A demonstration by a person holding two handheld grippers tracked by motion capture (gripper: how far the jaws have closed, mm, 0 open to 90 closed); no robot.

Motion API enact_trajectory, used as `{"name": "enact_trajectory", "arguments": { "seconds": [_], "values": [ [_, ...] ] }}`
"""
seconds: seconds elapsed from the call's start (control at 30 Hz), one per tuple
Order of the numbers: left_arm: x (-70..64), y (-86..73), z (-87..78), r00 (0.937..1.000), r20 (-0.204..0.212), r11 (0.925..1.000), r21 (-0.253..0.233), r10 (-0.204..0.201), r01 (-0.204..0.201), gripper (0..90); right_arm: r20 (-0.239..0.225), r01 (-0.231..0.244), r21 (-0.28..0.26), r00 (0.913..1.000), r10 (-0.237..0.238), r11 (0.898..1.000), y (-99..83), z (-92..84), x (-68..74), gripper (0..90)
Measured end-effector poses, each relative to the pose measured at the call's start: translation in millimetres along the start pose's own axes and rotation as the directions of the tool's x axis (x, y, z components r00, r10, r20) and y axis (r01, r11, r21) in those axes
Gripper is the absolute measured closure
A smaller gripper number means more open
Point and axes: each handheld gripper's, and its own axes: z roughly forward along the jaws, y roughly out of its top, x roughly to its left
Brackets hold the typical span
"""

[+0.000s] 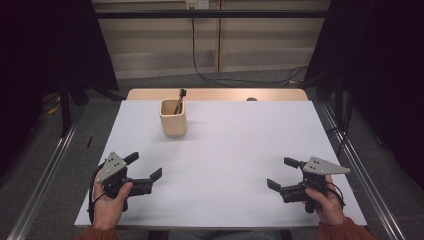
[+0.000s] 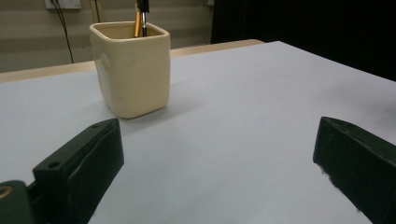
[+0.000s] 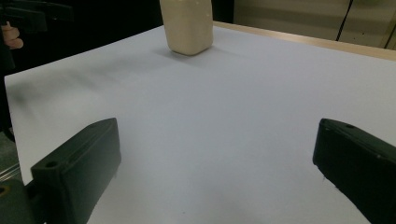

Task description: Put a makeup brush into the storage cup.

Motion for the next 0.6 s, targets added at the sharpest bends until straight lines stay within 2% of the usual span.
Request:
{"name": "enact_trajectory", "arguments": {
  "seconds": [0.07,0.13,0.17,0.2,0.3,0.37,0.43,0.6],
  "values": [
    [0.1,-3.0,-3.6,0.9998,-0.016,1.0,-0.002,0.007,-0.007,1.8,0.003,-0.001,0.001,1.0,0.001,1.0,0.0,0.0,0.0,0.5],
    [0.0,-5.7,-8.9,0.9997,-0.018,0.9998,-0.016,-0.014,0.013,1.8,0.003,0.002,0.0,1.0,-0.002,1.0,0.0,-0.7,0.4,0.1],
    [-0.2,-5.6,-10.2,0.9998,-0.02,0.9998,-0.017,-0.009,0.009,1.8,0.004,0.002,0.001,1.0,-0.002,1.0,-0.2,-1.1,0.5,0.2],
    [0.2,-5.3,-11.7,0.9998,-0.02,0.9999,-0.012,-0.001,0.001,1.7,0.005,0.005,0.002,1.0,-0.005,1.0,-0.4,-1.1,0.4,0.3],
    [-2.0,-5.9,-17.0,1.0,-0.007,0.999,-0.044,-0.004,0.003,1.8,0.011,0.008,0.003,0.9999,-0.008,1.0,-0.6,-1.6,0.6,0.3],
    [-4.2,-7.1,-19.4,0.9998,-0.015,0.999,-0.042,0.014,-0.014,1.7,0.011,0.008,-0.005,0.9999,-0.007,1.0,-0.1,-2.6,0.7,0.2],
    [-4.7,-9.6,-18.4,1.0,-0.007,0.9995,-0.03,0.0,0.0,1.7,0.014,0.005,-0.004,0.9999,-0.005,1.0,-0.2,-2.9,0.0,0.2],
    [-4.9,-11.2,-15.7,1.0,-0.005,0.9999,-0.016,0.004,-0.004,1.7,0.016,0.011,-0.001,0.9998,-0.011,1.0,-0.4,-2.1,-0.4,0.2]
  ]
}}
